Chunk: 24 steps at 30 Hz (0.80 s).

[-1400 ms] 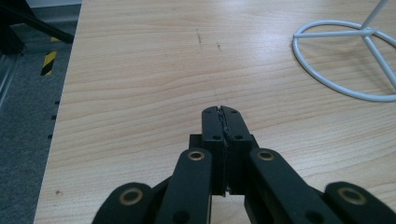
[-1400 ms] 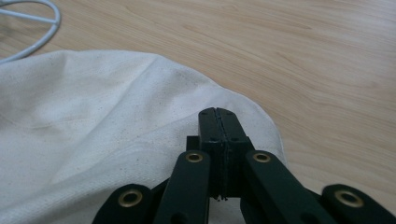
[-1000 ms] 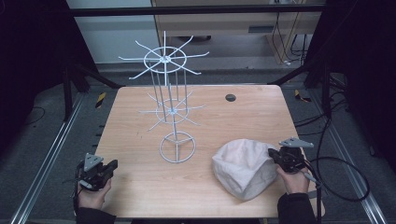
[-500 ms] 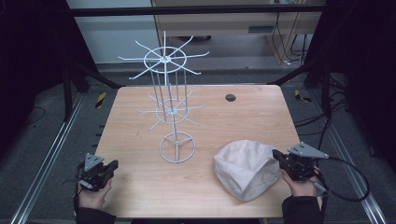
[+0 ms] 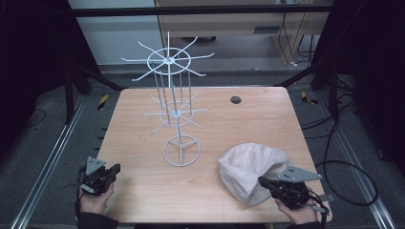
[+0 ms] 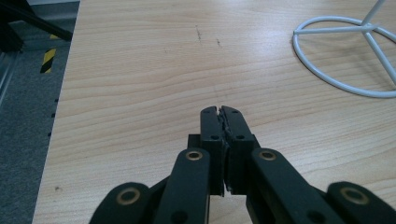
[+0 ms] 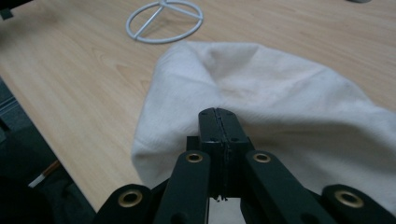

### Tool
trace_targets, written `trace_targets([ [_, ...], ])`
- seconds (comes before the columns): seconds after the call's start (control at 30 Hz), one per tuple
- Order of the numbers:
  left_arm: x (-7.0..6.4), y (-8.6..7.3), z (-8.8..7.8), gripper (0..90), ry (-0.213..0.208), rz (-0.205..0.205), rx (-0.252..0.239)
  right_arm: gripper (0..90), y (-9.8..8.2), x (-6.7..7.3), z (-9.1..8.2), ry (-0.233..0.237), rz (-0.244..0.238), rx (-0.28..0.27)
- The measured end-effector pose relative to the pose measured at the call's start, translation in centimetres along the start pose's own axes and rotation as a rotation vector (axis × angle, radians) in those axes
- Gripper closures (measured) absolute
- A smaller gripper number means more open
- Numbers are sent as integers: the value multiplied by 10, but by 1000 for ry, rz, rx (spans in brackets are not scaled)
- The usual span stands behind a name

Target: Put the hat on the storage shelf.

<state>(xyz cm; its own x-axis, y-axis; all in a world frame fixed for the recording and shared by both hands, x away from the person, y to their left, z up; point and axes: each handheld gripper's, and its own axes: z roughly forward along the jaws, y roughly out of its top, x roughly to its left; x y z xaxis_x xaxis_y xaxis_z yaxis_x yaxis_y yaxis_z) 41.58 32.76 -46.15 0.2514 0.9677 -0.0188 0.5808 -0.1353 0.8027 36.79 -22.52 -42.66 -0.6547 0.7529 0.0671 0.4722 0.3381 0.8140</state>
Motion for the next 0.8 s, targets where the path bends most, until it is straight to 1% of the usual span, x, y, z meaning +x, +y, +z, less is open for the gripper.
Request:
trace_targets([
  [0.1,0,0,1,880,2,8,8,900,-7,4,1,25,10,15],
  [0.17,0,0,0,880,1,7,9,900,-10,7,4,40,8,34],
  [0.23,0,0,0,880,2,8,7,900,-11,8,5,46,2,42],
  [0.33,0,0,0,880,4,7,6,900,-10,16,14,65,-10,47],
  [0.4,0,0,0,880,6,6,6,900,-9,17,17,68,-13,45],
  [0.5,0,0,1,880,6,8,8,900,-5,22,29,54,-13,32],
  [0.57,0,0,1,880,6,8,7,900,-2,22,35,33,-8,25],
  [0.6,0,0,1,880,6,8,7,900,-2,22,35,33,-8,25],
  [0.63,0,1,1,879,9,11,9,900,0,21,43,7,-2,18],
  [0.67,0,1,1,879,9,11,9,900,1,21,45,-1,-3,17],
  [0.8,0,0,2,879,9,11,8,900,5,20,54,-24,9,10],
])
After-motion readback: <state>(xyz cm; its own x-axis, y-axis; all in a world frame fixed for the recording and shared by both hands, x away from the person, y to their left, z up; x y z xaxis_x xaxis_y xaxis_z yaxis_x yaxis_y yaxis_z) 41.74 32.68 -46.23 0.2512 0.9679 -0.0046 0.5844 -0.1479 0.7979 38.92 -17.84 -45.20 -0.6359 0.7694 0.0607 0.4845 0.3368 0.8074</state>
